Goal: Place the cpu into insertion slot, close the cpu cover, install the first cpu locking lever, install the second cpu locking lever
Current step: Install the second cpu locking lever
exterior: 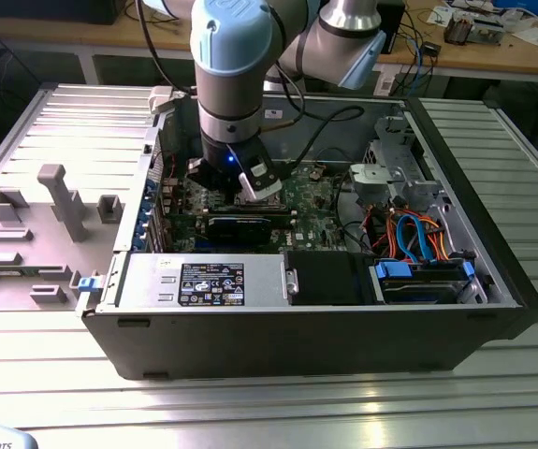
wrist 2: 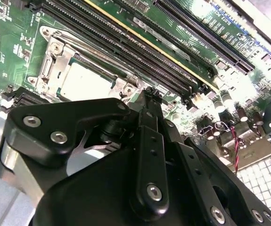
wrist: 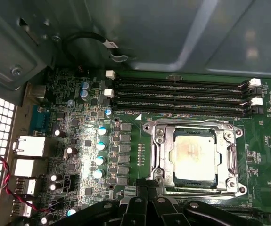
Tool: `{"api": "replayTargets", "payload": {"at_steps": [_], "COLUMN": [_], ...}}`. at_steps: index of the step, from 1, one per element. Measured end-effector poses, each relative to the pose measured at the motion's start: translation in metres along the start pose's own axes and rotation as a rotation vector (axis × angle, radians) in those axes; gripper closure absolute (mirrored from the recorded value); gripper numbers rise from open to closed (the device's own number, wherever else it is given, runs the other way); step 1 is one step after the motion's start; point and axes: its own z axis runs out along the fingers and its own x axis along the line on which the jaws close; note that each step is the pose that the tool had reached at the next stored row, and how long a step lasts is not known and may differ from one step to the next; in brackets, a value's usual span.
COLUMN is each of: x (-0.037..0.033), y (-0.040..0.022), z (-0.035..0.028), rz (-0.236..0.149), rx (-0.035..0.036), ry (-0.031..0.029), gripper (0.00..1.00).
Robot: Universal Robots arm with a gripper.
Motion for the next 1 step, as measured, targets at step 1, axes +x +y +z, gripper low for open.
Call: {"api": "replayTargets", "payload": {"at_steps": [1], "x": [0.0], "y": [0.0], "z": [-0.0001], "rz": [0.0], "rx": [-0.0001], "ry": [0.0], "gripper": [0.89]}}
